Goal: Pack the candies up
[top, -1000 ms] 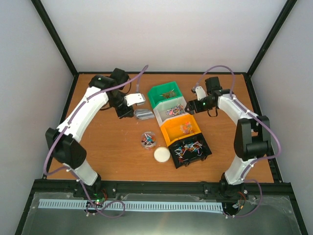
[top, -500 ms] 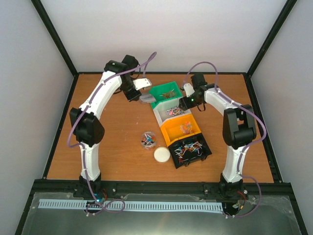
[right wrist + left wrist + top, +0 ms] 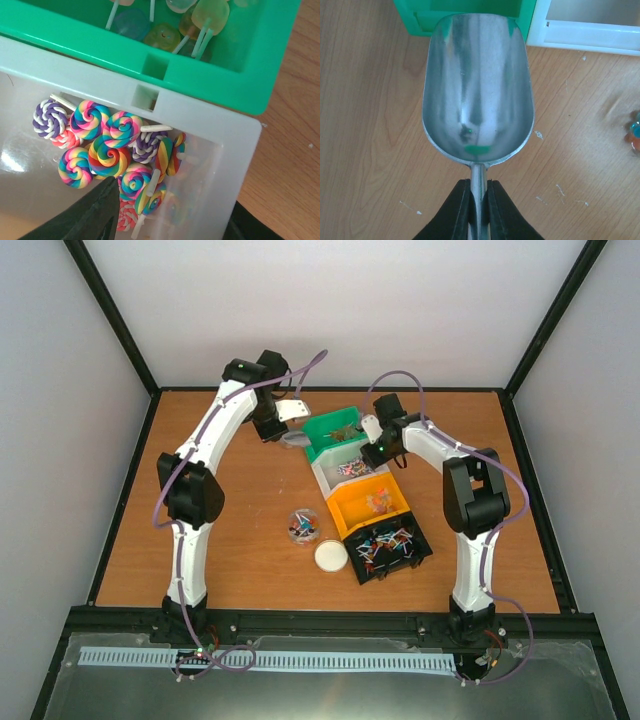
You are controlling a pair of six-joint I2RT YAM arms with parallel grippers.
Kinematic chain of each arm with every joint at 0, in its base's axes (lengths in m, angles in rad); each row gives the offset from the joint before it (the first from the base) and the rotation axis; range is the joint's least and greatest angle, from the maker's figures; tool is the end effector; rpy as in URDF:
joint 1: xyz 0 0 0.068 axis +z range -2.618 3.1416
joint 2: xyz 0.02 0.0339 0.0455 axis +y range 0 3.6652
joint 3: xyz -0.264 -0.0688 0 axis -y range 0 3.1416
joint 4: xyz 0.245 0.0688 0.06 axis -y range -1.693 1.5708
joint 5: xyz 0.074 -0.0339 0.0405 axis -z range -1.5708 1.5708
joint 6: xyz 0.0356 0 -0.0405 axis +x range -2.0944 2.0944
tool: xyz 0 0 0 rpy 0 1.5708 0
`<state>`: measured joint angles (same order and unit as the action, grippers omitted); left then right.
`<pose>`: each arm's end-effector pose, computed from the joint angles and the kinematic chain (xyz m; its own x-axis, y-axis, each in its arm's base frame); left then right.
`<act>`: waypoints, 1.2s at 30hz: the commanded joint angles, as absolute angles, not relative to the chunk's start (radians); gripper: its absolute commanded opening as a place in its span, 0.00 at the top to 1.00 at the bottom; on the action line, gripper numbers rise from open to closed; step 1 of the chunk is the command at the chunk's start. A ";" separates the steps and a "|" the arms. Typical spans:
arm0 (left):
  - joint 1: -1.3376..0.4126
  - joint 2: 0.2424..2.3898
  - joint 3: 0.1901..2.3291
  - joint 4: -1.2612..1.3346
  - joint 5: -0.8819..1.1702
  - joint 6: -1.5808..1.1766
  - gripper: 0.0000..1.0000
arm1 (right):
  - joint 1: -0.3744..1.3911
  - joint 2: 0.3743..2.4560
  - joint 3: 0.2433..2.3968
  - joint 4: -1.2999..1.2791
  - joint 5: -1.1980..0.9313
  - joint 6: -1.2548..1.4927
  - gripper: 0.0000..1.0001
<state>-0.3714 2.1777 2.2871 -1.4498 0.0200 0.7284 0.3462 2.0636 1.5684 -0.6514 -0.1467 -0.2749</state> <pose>0.4028 -0.1577 0.3100 -0.4326 0.8827 -0.1834 0.8778 0.4588 0.1375 0.4064 0.1521 0.1829 -0.7186 -0.5447 -0.4323 -0.6103 0.7920 0.0165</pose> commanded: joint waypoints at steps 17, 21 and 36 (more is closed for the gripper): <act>-0.368 2.244 2.303 -1.529 -0.111 0.840 0.99 | 0.412 2.055 1.573 -0.603 -0.277 -0.353 0.61; -0.372 2.278 2.308 -1.536 -0.127 0.858 0.99 | 0.414 2.059 1.574 -0.595 -0.289 -0.347 0.61; -0.417 2.491 2.436 -1.582 -0.152 0.923 0.99 | 0.418 2.076 1.564 -0.558 -0.316 -0.333 0.66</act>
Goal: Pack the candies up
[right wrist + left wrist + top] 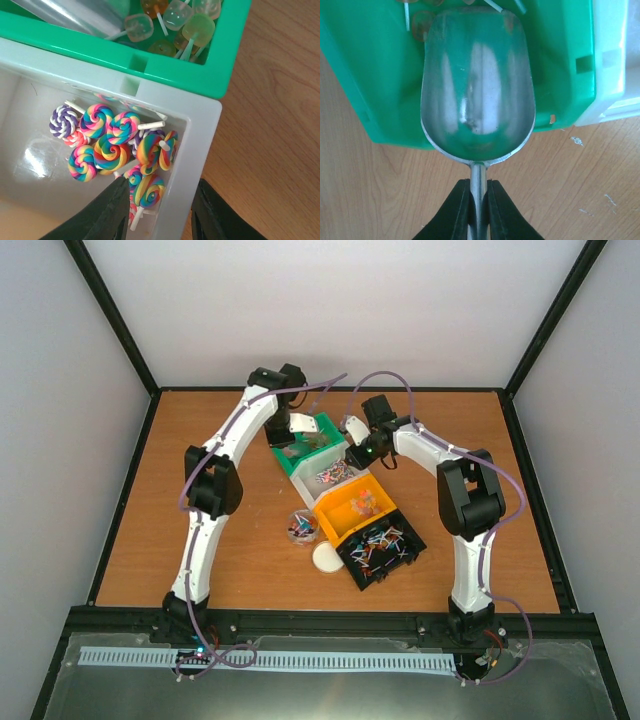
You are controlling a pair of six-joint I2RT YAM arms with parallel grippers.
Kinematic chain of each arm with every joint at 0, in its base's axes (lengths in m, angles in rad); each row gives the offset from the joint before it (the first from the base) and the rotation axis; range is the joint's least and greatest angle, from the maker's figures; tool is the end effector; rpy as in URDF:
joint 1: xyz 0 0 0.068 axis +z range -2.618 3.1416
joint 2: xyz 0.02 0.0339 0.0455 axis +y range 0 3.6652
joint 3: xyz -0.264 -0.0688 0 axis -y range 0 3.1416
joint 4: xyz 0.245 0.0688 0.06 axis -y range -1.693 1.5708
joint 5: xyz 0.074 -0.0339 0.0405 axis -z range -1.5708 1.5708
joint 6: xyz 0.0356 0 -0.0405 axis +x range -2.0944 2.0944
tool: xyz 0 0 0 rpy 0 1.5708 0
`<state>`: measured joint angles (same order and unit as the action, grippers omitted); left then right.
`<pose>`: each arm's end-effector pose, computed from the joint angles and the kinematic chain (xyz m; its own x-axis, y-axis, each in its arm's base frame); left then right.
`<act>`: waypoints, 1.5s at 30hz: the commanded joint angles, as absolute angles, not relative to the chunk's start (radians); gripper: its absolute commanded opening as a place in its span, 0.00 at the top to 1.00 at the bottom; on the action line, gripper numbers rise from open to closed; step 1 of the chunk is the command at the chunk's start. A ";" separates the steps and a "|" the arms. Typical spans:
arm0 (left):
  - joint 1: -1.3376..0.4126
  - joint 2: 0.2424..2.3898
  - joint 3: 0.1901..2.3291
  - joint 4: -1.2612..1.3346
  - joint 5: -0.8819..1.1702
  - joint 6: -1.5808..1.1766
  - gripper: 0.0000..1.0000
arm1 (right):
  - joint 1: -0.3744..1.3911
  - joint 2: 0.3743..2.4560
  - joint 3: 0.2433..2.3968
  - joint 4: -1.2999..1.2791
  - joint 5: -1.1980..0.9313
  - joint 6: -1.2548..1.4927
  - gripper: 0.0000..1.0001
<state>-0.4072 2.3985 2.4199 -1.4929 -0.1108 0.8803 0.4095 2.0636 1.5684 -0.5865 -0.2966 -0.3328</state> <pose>0.4321 -0.1821 0.2485 -0.2863 0.9579 0.0217 0.9487 0.2802 0.1465 0.3992 0.1846 0.1871 -0.5998 -0.6009 -0.5283 -0.7435 0.6626 0.0904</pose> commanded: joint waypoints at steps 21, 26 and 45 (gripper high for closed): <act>-0.414 2.435 2.228 -1.238 0.305 0.772 0.99 | 0.419 2.105 1.538 -0.521 -0.352 -0.304 0.77; -0.392 2.363 2.129 -1.108 0.420 0.730 0.99 | 0.398 2.094 1.534 -0.527 -0.331 -0.277 0.85; -0.265 2.168 1.789 -0.852 0.586 0.736 0.99 | 0.352 2.079 1.533 -0.531 -0.287 -0.201 0.97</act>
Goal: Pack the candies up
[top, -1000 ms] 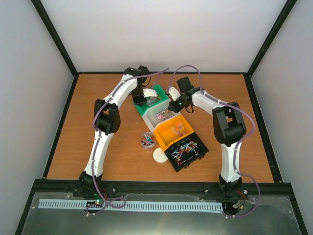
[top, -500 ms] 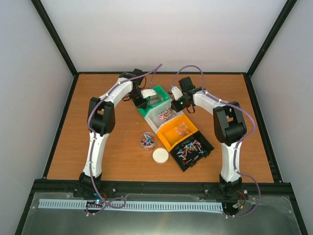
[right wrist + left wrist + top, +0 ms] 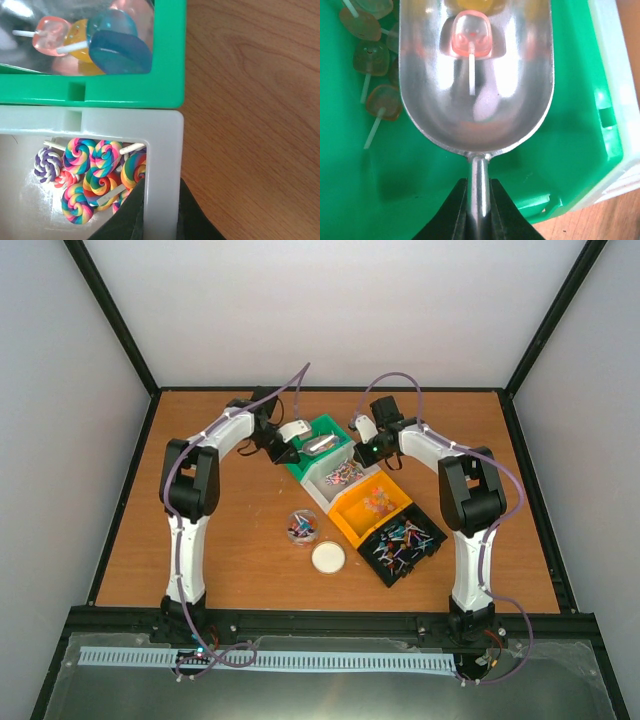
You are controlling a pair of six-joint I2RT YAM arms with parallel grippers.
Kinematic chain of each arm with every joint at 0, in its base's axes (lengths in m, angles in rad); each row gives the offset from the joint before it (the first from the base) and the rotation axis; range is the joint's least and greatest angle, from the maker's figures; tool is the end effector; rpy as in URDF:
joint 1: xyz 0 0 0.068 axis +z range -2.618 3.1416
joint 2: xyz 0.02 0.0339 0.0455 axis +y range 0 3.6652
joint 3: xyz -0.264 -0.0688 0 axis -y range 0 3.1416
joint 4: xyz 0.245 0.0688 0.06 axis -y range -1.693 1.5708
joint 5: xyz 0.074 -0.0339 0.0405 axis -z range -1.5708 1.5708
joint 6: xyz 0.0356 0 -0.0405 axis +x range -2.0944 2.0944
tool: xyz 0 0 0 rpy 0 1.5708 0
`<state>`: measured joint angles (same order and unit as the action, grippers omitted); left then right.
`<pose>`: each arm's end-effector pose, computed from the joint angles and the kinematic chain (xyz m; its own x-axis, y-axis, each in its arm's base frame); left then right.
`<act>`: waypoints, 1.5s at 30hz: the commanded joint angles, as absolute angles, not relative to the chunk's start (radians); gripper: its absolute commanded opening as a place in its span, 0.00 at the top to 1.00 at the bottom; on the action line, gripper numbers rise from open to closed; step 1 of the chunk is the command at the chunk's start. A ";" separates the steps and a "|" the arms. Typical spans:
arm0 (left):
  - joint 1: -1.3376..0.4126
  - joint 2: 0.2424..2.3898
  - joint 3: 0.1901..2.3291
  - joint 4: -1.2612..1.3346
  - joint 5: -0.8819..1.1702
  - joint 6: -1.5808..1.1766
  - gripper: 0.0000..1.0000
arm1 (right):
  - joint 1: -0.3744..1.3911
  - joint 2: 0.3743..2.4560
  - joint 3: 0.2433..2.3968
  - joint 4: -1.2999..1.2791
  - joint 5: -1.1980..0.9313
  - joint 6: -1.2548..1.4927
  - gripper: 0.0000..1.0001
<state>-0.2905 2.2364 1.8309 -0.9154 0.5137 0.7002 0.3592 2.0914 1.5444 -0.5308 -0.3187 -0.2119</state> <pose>0.4336 -0.1479 0.1779 -0.4741 0.7275 -0.4959 0.8780 0.4327 -0.2048 0.4106 0.1661 0.1714 -0.7068 -0.4788 -0.5207 -0.6355 0.7531 0.1703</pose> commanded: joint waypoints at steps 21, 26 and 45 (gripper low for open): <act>-0.172 1.954 1.498 -0.616 0.667 0.812 0.99 | 0.330 2.065 1.516 -0.501 -0.247 -0.148 0.97; -0.172 1.869 1.502 -0.727 0.650 0.905 0.99 | 0.319 2.065 1.518 -0.486 -0.216 -0.104 0.97; -0.137 1.332 1.160 -1.226 0.533 1.269 0.99 | 0.297 1.997 1.520 -0.523 -0.310 -0.084 0.47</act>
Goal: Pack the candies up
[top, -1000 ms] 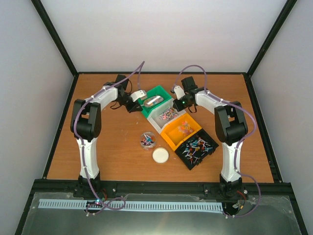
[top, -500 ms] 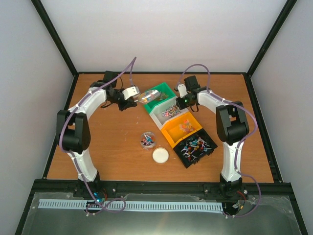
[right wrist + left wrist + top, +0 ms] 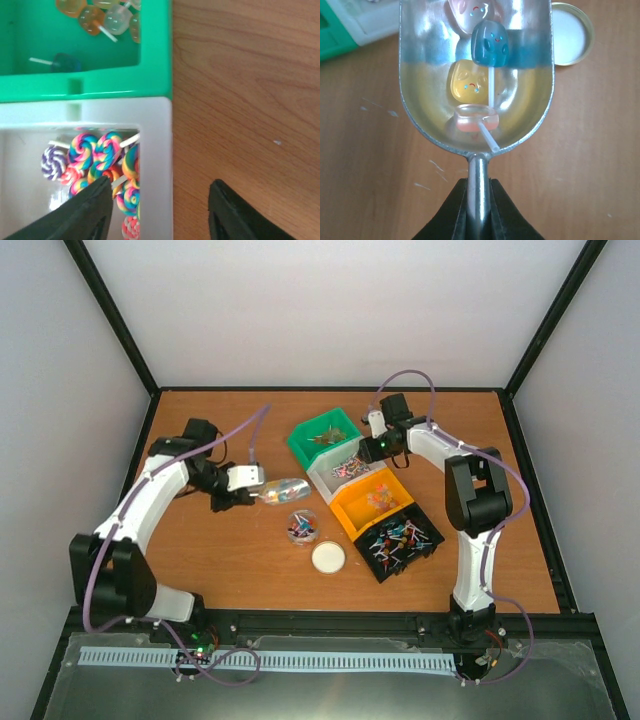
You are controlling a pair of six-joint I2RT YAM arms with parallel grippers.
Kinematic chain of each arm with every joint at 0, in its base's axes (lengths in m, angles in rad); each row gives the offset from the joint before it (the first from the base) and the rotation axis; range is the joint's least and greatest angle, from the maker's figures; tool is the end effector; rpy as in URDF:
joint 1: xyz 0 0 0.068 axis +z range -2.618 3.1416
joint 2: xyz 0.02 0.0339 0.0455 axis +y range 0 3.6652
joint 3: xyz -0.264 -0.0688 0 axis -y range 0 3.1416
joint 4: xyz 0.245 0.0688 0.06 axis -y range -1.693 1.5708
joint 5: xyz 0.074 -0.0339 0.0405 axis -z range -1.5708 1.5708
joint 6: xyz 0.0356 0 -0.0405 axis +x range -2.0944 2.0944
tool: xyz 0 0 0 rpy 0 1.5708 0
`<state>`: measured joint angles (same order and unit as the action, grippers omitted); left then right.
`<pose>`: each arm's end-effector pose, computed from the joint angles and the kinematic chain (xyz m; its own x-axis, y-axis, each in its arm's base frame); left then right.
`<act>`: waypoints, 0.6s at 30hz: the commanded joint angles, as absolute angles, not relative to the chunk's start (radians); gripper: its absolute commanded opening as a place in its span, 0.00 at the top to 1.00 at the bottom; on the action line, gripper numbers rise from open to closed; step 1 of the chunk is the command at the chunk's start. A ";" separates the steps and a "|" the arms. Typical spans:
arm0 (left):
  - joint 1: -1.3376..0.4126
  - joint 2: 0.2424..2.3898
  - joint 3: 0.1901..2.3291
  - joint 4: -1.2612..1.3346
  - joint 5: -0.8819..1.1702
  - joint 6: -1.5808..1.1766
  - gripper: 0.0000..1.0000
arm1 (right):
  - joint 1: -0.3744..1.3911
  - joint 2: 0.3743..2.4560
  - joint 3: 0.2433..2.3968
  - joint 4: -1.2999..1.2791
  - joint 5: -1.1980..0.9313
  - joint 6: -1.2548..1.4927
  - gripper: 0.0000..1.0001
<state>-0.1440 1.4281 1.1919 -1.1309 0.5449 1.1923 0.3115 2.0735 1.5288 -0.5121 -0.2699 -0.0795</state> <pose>0.2505 -0.0550 0.2735 -0.1477 0.8244 -0.5464 0.9843 0.1766 0.0004 0.4169 0.1442 0.1749 -0.7929 -0.3357 -0.5085 -0.4847 0.8533 0.1924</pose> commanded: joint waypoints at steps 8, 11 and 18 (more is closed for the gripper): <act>-0.141 1.273 1.090 -1.291 0.425 1.248 0.99 | 0.247 1.917 1.501 -0.569 -0.415 -0.105 0.36; -0.156 1.276 1.085 -1.294 0.376 1.223 0.99 | 0.216 1.882 1.471 -0.577 -0.442 -0.120 0.30; -0.249 1.291 1.088 -1.296 0.242 1.161 0.99 | 0.156 1.811 1.393 -0.594 -0.497 -0.147 0.13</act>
